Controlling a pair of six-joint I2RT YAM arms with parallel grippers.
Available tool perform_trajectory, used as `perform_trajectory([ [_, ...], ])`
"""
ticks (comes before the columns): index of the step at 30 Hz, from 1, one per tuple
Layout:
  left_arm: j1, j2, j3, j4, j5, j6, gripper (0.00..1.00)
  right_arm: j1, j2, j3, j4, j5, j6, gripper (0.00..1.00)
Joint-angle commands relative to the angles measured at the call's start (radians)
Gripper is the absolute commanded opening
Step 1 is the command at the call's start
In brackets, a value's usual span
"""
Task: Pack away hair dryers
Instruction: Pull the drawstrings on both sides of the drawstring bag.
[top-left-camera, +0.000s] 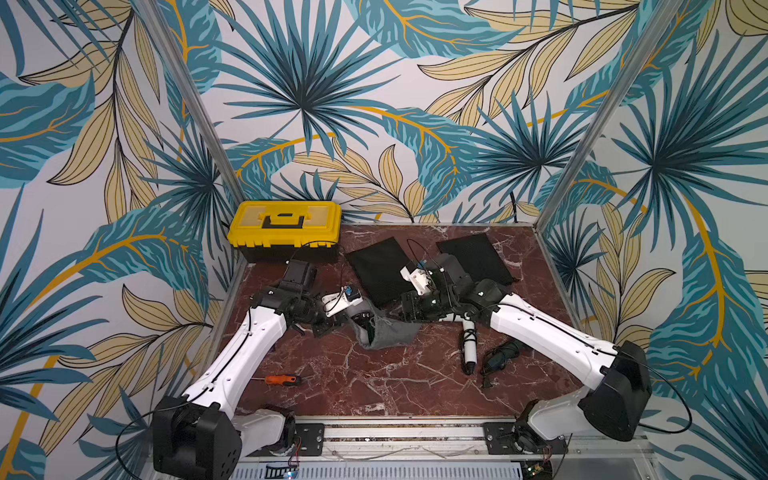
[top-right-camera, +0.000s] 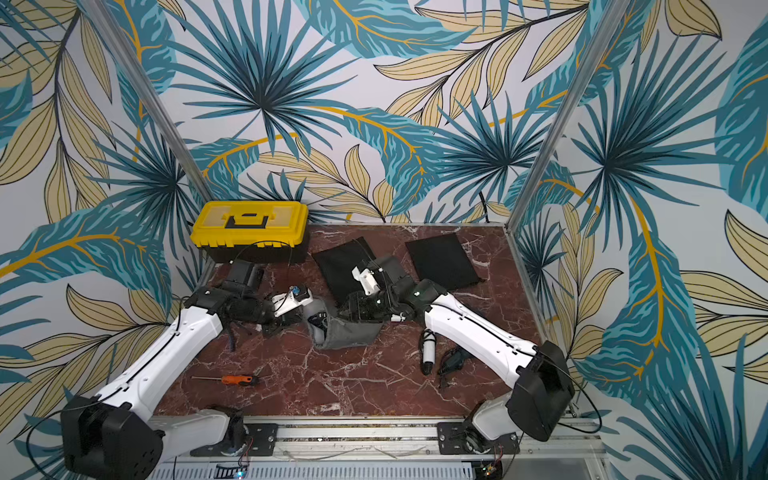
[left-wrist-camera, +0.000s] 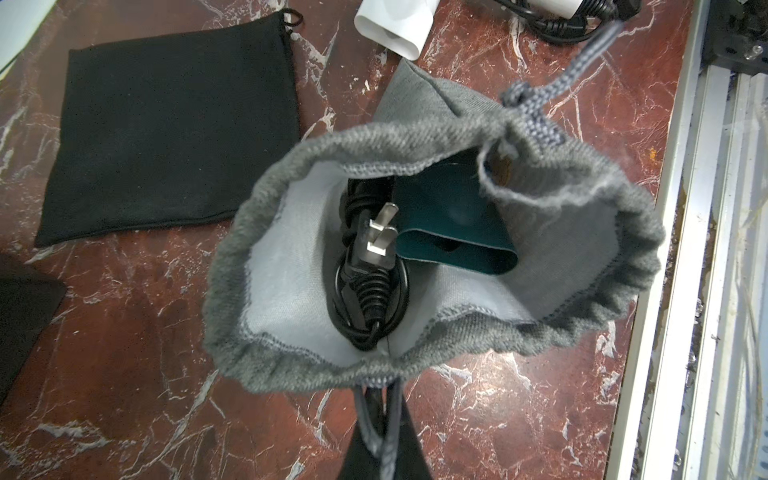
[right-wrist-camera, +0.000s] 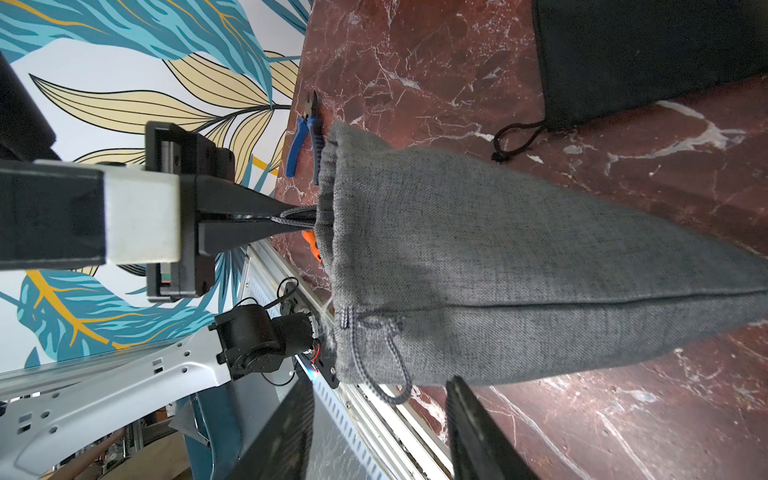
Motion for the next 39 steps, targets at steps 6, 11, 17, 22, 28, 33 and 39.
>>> perform_trajectory([
  [6,-0.002,-0.003,0.045,-0.004,0.007,-0.01,0.0,0.021,0.056,0.044,-0.001,-0.049,-0.054,0.46],
  [11,-0.003,-0.001,0.045,-0.003,0.004,-0.008,0.0,0.04,0.071,0.042,-0.03,-0.008,-0.069,0.46],
  [17,-0.002,0.004,0.05,-0.002,0.004,-0.008,0.0,0.058,0.085,0.044,-0.053,0.027,-0.086,0.38],
  [22,-0.003,0.002,0.053,-0.003,0.005,-0.008,0.0,0.059,0.105,0.051,-0.067,0.041,-0.099,0.33],
  [28,-0.003,0.002,0.053,-0.003,0.003,-0.009,0.0,0.06,0.116,0.069,-0.095,0.079,-0.115,0.22],
  [33,-0.003,0.002,0.051,-0.003,0.001,-0.008,0.0,0.059,0.107,0.069,-0.114,0.116,-0.124,0.12],
  [39,-0.003,-0.003,0.053,-0.005,-0.003,-0.008,0.0,0.059,0.087,0.067,-0.131,0.19,-0.134,0.0],
])
